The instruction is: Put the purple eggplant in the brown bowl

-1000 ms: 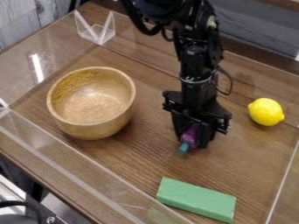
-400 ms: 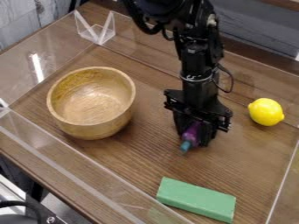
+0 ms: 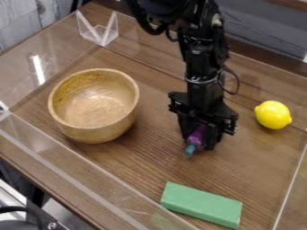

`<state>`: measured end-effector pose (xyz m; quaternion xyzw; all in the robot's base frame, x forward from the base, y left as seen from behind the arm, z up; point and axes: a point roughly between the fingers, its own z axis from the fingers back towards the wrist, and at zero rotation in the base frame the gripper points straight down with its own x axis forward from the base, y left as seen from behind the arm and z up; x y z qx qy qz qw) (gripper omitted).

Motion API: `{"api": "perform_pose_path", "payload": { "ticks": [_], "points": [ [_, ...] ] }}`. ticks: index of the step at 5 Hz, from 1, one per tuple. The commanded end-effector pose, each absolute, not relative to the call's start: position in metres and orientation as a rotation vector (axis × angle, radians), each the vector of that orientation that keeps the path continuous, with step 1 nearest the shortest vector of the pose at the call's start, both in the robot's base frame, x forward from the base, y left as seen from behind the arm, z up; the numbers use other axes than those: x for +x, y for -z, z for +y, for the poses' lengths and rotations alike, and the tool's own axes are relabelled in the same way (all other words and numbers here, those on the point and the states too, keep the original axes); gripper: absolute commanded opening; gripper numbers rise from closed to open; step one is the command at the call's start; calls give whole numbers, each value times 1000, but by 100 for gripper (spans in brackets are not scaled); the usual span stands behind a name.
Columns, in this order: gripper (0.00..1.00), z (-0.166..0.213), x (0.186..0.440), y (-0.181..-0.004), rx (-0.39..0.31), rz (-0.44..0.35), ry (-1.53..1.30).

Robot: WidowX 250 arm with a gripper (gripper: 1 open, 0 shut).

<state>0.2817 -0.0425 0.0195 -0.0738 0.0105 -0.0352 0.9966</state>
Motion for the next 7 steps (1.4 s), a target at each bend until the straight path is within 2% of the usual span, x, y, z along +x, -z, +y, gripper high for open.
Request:
{"api": "perform_pose_path", "payload": {
  "ticks": [1,2,3,5,7],
  "points": [
    [0,-35,280,-34,-146,7,64],
    [0,-31,278,-51,-143,-9,53],
    [0,-23,279,-80,-137,-50,38],
    [0,30,289,-116,-121,-100,-44],
    [0,96,278,-121,-81,-84,-93]
  ]
}}
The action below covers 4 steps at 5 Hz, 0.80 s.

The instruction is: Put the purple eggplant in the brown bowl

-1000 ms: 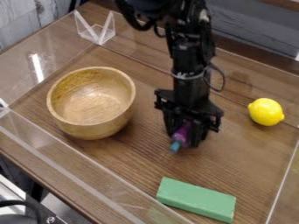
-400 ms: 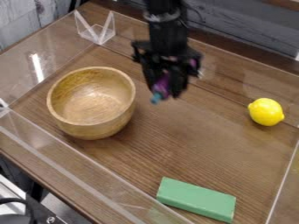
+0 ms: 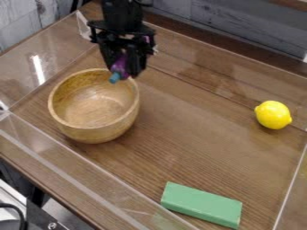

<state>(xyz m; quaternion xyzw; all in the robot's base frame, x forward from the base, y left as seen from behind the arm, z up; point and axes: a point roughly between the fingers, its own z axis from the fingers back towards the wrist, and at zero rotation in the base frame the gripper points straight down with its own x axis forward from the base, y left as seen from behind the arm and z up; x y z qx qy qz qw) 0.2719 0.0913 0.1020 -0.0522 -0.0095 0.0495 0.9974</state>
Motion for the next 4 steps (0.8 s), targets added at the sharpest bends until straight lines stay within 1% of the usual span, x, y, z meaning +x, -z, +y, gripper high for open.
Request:
{"api": "perform_pose_path", "payload": {
  "ticks": [1,2,4],
  "points": [
    [0,96,259,-114,-71,-57,-93],
    [0,97,246,-102,-61,-38,-93],
    [0,104,235,-83,-43,-11,-103]
  ]
}}
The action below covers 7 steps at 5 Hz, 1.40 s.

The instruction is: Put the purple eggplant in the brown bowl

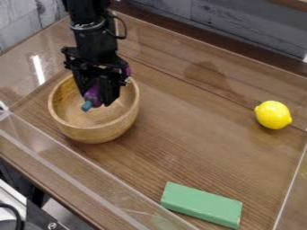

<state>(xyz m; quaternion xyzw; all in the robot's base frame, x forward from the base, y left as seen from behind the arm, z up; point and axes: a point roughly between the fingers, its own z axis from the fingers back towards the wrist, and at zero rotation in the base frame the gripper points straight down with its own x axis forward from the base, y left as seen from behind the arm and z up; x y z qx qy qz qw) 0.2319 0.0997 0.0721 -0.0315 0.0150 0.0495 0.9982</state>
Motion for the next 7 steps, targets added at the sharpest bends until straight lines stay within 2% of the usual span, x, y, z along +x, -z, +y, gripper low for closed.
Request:
{"api": "perform_pose_path", "payload": {
  "ticks": [1,4,5,7],
  "points": [
    [0,107,234,-77,-36,-2,-109],
    [0,114,233,-60,-26,25,-129],
    [100,115,233,-60,-28,28,-134],
    [100,115,234,-56,-29,30,-141]
  ]
}}
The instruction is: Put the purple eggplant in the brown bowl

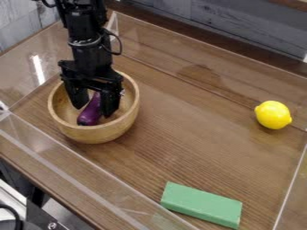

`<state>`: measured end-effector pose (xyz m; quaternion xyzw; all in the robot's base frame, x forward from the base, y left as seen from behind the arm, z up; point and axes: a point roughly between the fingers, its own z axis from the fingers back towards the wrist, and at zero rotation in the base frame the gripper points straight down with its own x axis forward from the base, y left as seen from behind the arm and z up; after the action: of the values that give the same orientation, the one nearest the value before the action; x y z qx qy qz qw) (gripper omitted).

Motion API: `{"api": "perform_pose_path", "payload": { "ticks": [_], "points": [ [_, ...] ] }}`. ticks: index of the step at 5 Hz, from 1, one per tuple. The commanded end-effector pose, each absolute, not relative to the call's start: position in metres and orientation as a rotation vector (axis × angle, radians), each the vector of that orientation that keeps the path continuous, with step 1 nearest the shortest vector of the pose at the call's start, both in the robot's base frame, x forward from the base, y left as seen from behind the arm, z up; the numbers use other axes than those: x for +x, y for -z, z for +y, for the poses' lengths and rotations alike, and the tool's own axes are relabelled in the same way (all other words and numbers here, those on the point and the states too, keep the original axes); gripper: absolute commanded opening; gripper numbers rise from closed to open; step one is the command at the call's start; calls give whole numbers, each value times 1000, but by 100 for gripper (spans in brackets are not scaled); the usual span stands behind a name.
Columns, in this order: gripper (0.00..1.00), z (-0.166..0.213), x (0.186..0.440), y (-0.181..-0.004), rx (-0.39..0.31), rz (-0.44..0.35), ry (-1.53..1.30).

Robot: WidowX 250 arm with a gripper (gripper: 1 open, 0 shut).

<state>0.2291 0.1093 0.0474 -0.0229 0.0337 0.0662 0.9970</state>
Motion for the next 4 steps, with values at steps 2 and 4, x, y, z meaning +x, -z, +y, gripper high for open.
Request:
{"api": "perform_pose_path", "payload": {
  "ticks": [2,4],
  "points": [
    [100,115,235,-51,-28,31,-148],
    [100,107,243,-86,-28,-39,-150]
  ]
}}
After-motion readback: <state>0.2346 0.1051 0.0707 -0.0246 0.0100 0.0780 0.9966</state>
